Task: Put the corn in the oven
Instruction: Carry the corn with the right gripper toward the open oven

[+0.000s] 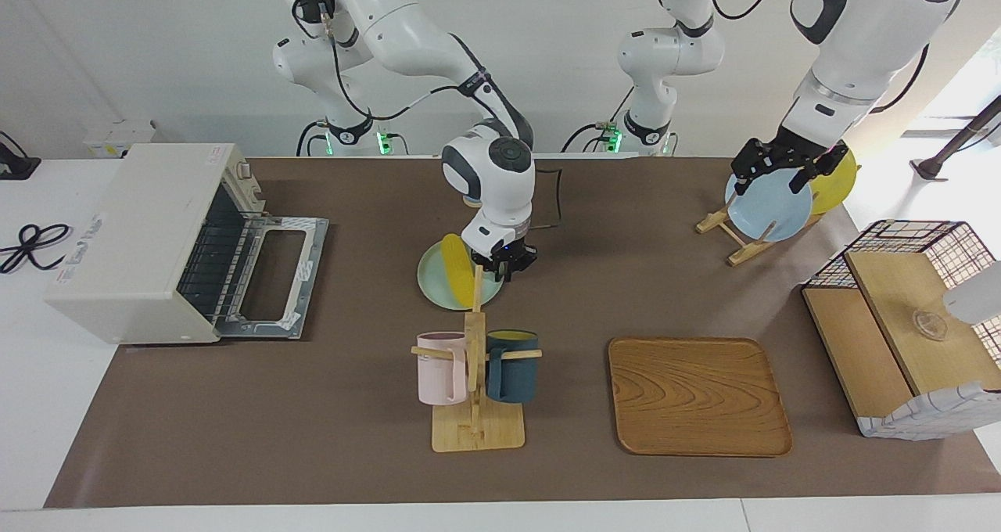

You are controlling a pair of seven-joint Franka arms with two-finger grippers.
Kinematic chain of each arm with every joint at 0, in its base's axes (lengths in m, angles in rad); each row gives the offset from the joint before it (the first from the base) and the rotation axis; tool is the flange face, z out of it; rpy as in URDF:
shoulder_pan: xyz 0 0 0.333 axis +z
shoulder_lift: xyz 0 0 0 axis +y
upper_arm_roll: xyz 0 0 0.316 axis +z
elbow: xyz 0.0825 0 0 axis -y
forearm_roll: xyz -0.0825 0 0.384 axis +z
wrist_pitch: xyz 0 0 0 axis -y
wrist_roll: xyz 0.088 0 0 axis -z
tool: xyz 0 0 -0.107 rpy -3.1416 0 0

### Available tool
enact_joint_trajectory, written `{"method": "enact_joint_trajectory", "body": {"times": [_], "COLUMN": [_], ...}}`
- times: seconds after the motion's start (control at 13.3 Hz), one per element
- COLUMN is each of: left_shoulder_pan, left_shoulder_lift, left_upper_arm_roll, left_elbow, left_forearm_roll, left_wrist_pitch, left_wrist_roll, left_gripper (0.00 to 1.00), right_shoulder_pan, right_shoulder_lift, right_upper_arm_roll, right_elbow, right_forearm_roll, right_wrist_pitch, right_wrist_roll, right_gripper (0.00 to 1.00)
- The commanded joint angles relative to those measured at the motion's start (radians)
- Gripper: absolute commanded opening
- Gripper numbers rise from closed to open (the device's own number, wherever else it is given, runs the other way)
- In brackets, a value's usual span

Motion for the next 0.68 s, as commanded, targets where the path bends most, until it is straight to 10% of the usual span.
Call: {"method": "enact_joint_trajectory", "body": {"times": [0.0,0.6], "left_shoulder_pan": [-0.009,-0.063], "left_shoulder_lift": [0.014,0.057], "left_upper_arm_roll": [-0.002,0.057], "left_elbow": [0.066,0.080], "left_forearm_roll": [0.028,0.006], "left_wrist_pitch": [-0.055,0.025], "left_wrist_roll": [0.000,0.000], "left_gripper": [1.00,1.00], "right_shoulder_pan": [-0.026,-0.088], "right_shoulder_lift": [-0.023,-0.196], "right_upper_arm_roll": [0.002,-0.007], "right_elbow": [0.037,0.081], "right_forearm_roll": [-0.019,-0.090], "right_wrist_pitch": [-0.104,-0.488], "right_wrist_roll": [-0.003,-0.008], "right_gripper": [0.00,0.00]}}
